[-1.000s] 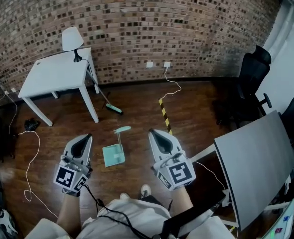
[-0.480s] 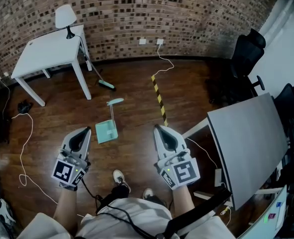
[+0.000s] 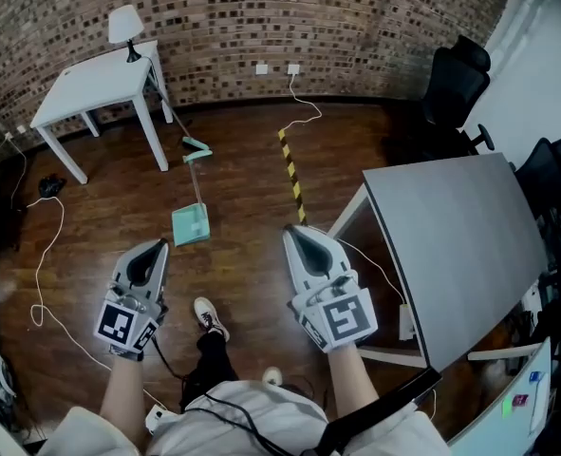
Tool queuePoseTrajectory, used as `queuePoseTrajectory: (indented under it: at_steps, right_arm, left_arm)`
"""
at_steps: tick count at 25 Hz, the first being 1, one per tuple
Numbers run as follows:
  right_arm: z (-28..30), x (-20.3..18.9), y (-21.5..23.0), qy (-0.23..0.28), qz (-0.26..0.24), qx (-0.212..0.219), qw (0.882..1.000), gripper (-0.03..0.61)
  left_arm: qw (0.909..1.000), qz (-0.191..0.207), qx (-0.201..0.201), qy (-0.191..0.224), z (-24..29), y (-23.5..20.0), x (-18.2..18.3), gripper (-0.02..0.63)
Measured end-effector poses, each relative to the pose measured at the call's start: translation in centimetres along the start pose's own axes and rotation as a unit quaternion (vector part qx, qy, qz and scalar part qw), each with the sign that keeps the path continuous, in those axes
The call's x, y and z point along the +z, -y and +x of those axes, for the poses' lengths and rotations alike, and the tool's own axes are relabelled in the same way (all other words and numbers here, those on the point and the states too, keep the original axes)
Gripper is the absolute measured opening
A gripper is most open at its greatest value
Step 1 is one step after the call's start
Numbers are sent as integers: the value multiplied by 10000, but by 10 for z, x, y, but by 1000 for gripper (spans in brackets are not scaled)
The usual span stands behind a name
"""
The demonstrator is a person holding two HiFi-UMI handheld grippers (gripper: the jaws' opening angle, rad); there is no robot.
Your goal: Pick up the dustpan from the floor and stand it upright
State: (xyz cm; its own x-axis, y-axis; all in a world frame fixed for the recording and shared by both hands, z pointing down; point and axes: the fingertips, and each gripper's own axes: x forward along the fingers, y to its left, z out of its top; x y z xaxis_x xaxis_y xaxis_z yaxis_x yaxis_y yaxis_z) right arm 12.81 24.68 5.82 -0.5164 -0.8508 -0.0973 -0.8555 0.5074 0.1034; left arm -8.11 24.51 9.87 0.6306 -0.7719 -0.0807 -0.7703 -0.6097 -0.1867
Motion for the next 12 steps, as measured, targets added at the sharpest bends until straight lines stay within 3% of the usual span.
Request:
queuePoseTrajectory:
  at_steps: [6,12]
  right_arm:
    - [-101,31,-8,140,14,130,9998,-18]
    - [-134,36,-22,194,277,48,9994,-20]
  left_arm:
    - [9999,150,46,23,-47,96,43,-3]
    - [9997,236,44,-2,-72,120,63,-5]
